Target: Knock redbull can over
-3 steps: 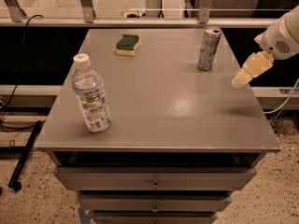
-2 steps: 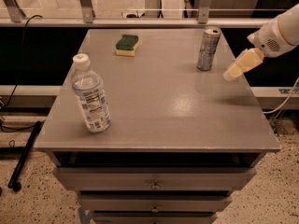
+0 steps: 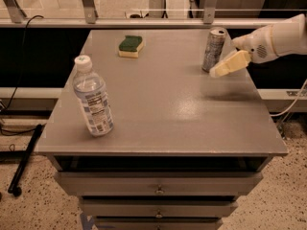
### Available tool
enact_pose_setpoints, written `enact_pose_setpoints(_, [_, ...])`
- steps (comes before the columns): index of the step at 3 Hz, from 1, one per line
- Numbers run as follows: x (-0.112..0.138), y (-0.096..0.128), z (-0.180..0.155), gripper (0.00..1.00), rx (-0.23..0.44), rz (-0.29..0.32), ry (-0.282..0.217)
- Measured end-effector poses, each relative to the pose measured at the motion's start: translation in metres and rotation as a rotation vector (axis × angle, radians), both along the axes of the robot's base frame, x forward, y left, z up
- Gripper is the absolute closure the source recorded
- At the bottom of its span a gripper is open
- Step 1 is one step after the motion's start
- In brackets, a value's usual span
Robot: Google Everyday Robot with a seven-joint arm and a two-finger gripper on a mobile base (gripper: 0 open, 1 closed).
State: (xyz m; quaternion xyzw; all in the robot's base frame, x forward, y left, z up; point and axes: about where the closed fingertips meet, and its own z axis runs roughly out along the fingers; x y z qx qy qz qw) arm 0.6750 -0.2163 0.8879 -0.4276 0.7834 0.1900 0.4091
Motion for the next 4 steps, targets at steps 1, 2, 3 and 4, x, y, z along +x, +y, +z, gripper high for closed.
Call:
enact_pose_setpoints(1, [-0.005,0.031,0.002,0.0,0.092,0.046,-0.011])
enact_pose_setpoints(2, [-0.017,0.068,0.01,0.0,0.186,0.115,-0.022])
enact_pose_setpoints(3, [-0.032,0.092,0.03,0.0,0.248,0.177,-0.057])
enact_pose_setpoints(4, [-0.055,0.104,0.058,0.0,0.293,0.238,-0.109])
